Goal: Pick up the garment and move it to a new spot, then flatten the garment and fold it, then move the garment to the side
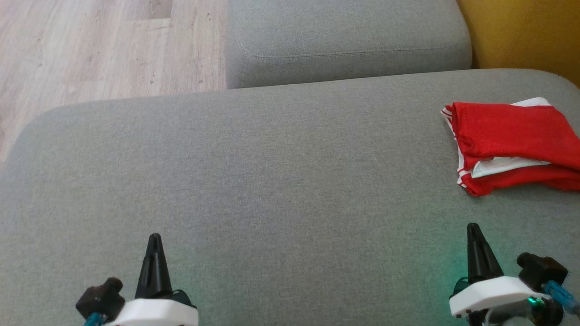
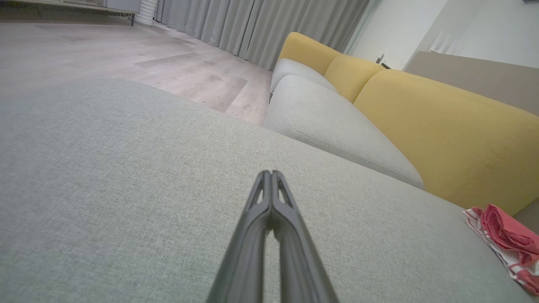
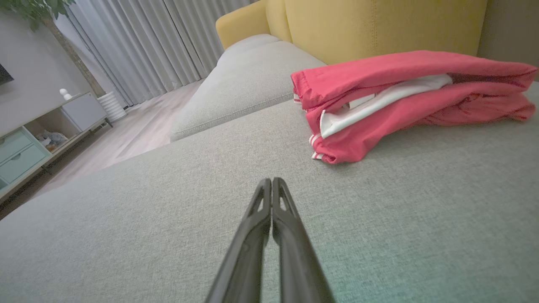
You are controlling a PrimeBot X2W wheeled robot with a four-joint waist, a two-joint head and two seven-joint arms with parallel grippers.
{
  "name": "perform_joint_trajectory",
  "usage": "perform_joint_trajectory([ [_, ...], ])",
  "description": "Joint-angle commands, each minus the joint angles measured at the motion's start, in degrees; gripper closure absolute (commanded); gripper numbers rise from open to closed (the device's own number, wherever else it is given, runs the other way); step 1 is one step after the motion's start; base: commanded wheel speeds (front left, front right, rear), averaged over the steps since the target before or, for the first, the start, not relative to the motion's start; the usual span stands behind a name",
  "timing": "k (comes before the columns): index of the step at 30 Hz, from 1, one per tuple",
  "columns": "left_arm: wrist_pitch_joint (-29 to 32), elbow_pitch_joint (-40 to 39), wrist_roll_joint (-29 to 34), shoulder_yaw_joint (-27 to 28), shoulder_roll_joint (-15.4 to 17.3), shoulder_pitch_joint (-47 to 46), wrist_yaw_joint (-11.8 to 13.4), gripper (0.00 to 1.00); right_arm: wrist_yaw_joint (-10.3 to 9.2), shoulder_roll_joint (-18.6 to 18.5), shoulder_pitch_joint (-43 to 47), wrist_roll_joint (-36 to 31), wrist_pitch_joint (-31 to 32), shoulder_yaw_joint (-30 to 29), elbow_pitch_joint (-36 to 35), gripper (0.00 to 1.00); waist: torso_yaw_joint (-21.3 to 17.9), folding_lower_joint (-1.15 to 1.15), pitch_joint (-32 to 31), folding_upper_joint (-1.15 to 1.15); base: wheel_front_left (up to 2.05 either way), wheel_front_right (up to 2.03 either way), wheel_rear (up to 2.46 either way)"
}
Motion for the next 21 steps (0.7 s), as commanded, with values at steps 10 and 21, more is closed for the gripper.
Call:
perform_joint_trajectory([
  [10, 1.78, -2.20, -6.26, 1.90, 0.04, -3.00, -0.87, 1.00, -0.01, -0.12, -2.82, 7.51, 1.72, -0.61, -2.93, 1.00, 0.04, 0.00, 0.12, 0.00, 0.00, 0.00, 0.00],
  [21, 3.81, -2.42, -12.82, 3.28, 0.07, -3.54, -1.45, 1.00, -0.01, -0.15, -3.25, 15.21, 3.68, -1.10, -3.85, 1.00, 0.08, 0.00, 0.25, 0.00, 0.00, 0.00, 0.00],
])
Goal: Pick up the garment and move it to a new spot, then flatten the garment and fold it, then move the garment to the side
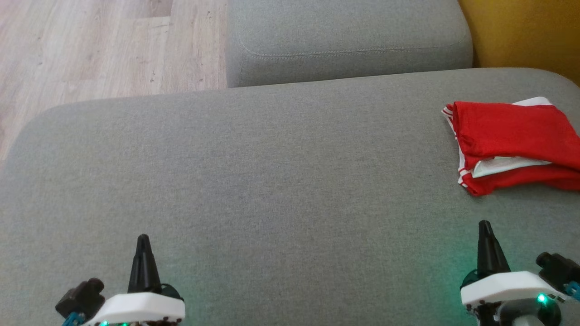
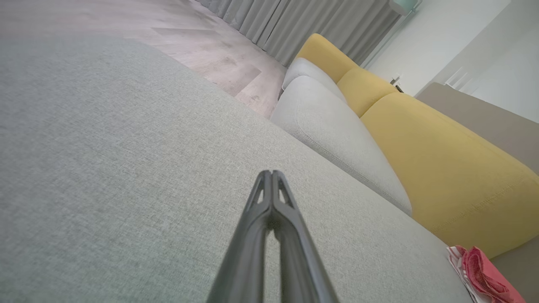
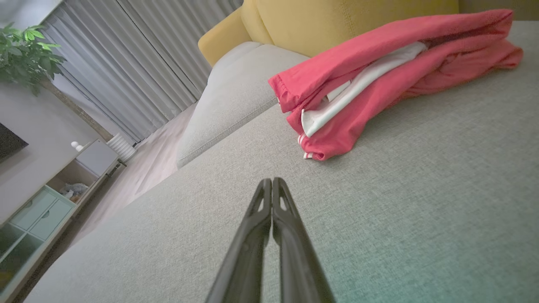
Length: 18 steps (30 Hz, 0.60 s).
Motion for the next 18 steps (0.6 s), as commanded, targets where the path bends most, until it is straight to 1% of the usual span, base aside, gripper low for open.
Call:
perform_joint_trajectory([
  [1, 0.44, -2.03, -1.42, 1.28, 0.07, -3.09, -0.49, 1.00, -0.01, -0.17, -3.21, 1.85, 0.40, -0.08, -2.17, 1.00, 0.01, 0.00, 0.02, 0.00, 0.00, 0.00, 0.00],
  [18, 3.49, -2.35, -11.24, 3.35, 0.11, -3.91, -1.35, 1.00, -0.02, -0.22, -3.88, 13.37, 3.36, -0.84, -3.53, 1.00, 0.07, 0.00, 0.21, 0.00, 0.00, 0.00, 0.00],
])
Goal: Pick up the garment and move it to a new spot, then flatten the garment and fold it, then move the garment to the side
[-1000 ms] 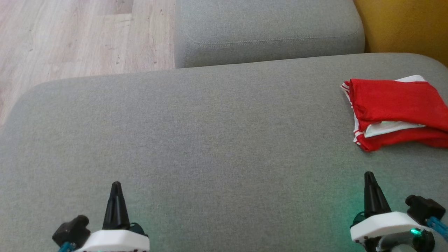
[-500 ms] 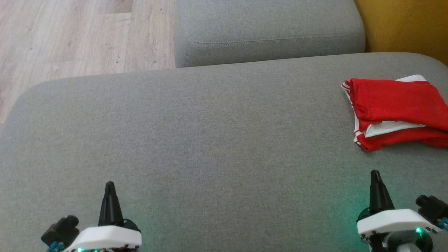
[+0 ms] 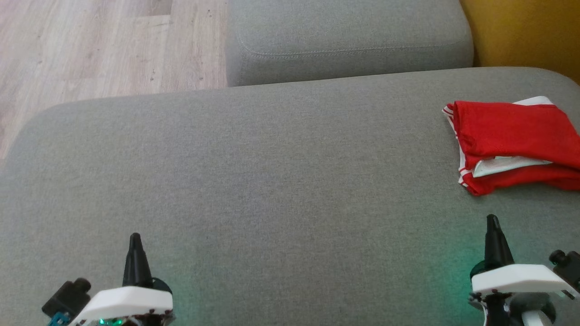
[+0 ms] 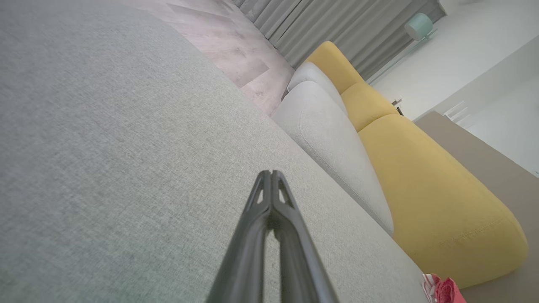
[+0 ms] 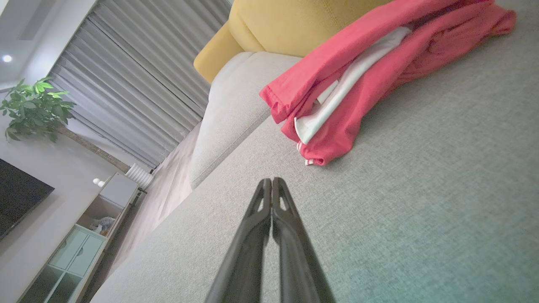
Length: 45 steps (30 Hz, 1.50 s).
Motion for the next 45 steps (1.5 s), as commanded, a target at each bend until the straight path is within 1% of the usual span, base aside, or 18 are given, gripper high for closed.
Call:
perform_joint_trajectory([
  [1, 0.46, -2.04, -1.53, 1.56, 0.13, -3.09, -0.42, 1.00, -0.02, -0.22, -2.87, 1.96, 0.41, 0.22, -2.37, 1.00, 0.01, 0.00, 0.02, 0.00, 0.00, 0.00, 0.00],
  [45, 7.73, -2.80, -25.01, 6.50, 0.22, -5.05, -2.48, 1.00, -0.03, -0.34, -4.48, 29.51, 7.48, -1.59, -5.62, 1.00, 0.15, 0.00, 0.48, 0.00, 0.00, 0.00, 0.00],
])
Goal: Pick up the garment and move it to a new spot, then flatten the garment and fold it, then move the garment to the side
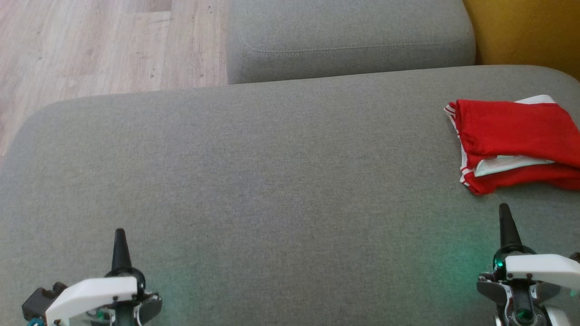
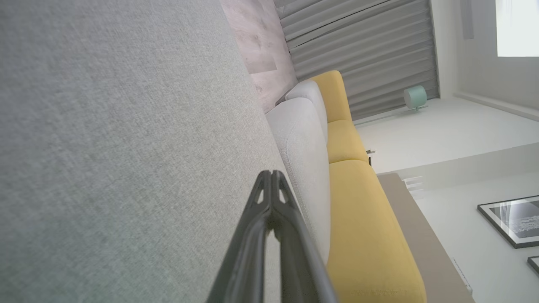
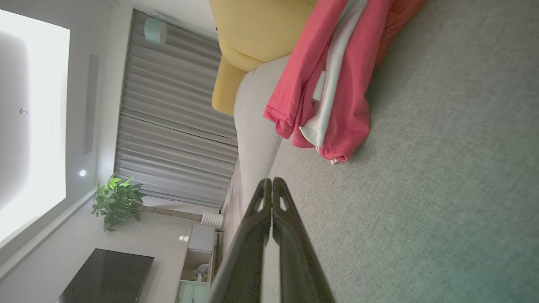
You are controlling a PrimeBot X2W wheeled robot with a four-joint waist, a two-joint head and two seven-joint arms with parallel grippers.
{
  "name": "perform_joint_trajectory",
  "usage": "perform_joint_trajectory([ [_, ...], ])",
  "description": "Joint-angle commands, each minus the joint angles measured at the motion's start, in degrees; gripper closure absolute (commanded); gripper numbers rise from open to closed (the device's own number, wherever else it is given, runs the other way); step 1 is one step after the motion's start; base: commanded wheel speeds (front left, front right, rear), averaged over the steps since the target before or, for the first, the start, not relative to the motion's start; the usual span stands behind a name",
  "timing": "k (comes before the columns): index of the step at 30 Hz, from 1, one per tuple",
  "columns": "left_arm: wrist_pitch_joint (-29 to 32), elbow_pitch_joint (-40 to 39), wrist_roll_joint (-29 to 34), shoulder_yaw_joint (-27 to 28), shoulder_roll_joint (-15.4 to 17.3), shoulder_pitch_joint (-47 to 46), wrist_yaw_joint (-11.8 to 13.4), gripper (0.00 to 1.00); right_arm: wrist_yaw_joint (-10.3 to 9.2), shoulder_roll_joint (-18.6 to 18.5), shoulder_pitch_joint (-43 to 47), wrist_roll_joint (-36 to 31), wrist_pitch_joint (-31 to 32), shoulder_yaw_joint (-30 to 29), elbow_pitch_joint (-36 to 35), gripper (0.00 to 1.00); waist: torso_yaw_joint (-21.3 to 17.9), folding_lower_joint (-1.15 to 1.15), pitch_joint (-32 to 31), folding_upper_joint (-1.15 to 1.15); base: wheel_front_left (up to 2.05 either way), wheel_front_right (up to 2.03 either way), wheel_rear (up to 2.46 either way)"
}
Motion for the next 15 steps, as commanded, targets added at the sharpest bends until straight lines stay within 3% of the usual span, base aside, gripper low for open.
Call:
perform_joint_trajectory([
  [1, 0.53, -2.08, -1.75, 2.05, 0.24, -3.20, -0.52, 1.00, -0.03, -0.34, -3.28, 2.19, 0.57, 0.65, -2.30, 1.00, 0.01, 0.00, 0.02, 0.00, 0.00, 0.00, 0.00],
  [15, 2.73, -2.31, -8.84, 3.54, 0.26, -3.80, -1.14, 1.00, -0.04, -0.38, -3.76, 10.50, 2.71, 0.11, -3.29, 1.00, 0.05, 0.00, 0.16, 0.00, 0.00, 0.00, 0.00],
])
